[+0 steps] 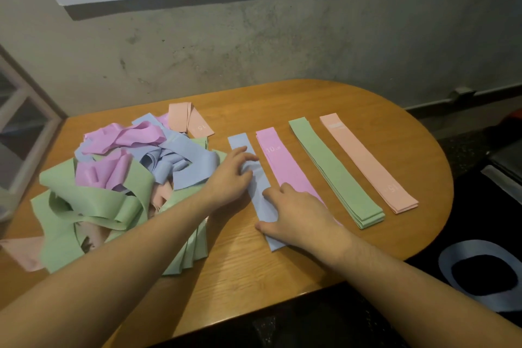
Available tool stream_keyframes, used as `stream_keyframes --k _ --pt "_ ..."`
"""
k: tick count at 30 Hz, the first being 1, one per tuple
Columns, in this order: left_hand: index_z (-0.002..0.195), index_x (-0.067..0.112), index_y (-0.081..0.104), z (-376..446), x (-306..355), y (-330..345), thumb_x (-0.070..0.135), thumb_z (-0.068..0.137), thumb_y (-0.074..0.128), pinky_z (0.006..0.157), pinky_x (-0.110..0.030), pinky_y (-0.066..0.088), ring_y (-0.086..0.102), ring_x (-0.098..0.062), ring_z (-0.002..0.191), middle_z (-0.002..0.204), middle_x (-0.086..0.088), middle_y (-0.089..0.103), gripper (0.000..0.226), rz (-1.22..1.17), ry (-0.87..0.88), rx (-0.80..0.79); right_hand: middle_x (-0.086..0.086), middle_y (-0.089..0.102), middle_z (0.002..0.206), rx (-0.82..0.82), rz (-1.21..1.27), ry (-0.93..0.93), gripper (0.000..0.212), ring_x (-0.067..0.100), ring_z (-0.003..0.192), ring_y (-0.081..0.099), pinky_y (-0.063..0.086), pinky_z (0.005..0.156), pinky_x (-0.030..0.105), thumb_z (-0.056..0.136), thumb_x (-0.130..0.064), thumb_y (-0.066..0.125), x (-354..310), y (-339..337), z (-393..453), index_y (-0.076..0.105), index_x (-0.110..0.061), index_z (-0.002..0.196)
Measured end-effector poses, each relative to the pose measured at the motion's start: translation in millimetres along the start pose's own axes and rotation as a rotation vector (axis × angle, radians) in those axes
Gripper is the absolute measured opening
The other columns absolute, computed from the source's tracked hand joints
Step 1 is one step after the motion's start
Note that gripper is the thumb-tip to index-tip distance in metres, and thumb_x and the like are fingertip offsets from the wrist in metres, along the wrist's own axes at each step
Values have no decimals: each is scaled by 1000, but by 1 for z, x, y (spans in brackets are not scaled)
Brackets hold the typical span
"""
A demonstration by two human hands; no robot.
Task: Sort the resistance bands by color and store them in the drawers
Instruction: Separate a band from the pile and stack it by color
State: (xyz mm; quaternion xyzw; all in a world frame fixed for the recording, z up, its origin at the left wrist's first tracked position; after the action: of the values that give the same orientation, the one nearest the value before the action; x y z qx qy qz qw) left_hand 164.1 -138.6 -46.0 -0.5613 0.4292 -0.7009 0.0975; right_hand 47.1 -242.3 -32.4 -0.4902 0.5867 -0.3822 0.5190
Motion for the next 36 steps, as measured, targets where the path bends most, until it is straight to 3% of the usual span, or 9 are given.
stream_keyframes --k 6,10,13,16,20,23,27,33,36 --pt "121 22 66 -39 0 -4 12 100 52 102 -17 31 42 -8 136 149 4 46 27 68 89 21 4 53 125 -34 18 25 55 26 106 61 55 89 40 92 -59 56 -5 6 -10 47 -26 135" --pt "112 17 70 -59 3 -22 6 94 55 102 -24 42 51 -3 118 127 9 58 26 76 150 97 2 53 125 -12 -68 19 60 24 104 61 56 86 41 91 -67 51 -8 1 -15 45 -29 136" --pt "110 16 70 -72 0 -39 4 93 59 100 -26 42 53 -6 113 118 9 62 24 147 225 174 0 49 136 47 -102 26 64 24 109 61 56 86 39 93 -70 44 -10 -6 -13 39 -33 145" --pt "112 20 68 -81 -19 -61 13 89 59 98 -33 44 53 -9 113 116 9 64 26 192 190 276 -5 50 139 100 1 -13 55 22 111 62 56 87 39 96 -66 44 -16 -10 -6 41 -37 143" --pt "118 21 65 -90 -48 -80 10 89 59 97 -34 44 53 -11 116 121 9 61 31 150 81 361 -9 57 124 106 201 -93 40 10 99 60 54 85 33 99 -52 52 -28 -11 5 51 -37 136" --pt "116 16 65 -95 -55 -78 7 90 62 98 -37 46 56 -11 111 115 7 63 28 136 124 375 -10 59 109 124 391 -138 31 8 90 59 54 84 32 98 -39 58 -38 -12 16 60 -32 128" --pt "110 15 66 -100 -52 -71 14 86 59 95 -42 47 55 -12 110 110 6 64 25 185 169 426 -8 59 103 152 502 -162 26 5 93 57 46 78 20 96 -28 61 -51 -12 34 65 -28 121" --pt "103 13 65 -102 -53 -70 17 85 59 87 -44 48 54 -19 100 99 2 58 20 251 175 476 -4 59 129 207 320 -237 37 16 122 50 44 103 37 92 -28 61 -74 -13 75 63 -24 128" --pt "103 13 64 -102 -54 -69 22 86 56 86 -46 48 55 -23 96 97 0 57 21 287 189 478 -1 54 137 199 182 -277 46 24 129 46 40 106 44 89 -32 64 -87 -11 93 57 -23 134"
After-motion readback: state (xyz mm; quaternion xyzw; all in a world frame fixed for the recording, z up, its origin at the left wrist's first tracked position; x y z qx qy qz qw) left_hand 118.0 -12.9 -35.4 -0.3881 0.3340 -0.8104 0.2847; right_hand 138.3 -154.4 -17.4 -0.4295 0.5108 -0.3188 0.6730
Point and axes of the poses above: each hand's wrist, its own z-axis towards the middle knuckle, its own y-axis out of the palm, x = y × z, the point moved 8 cm from there along z, towards the middle knuckle
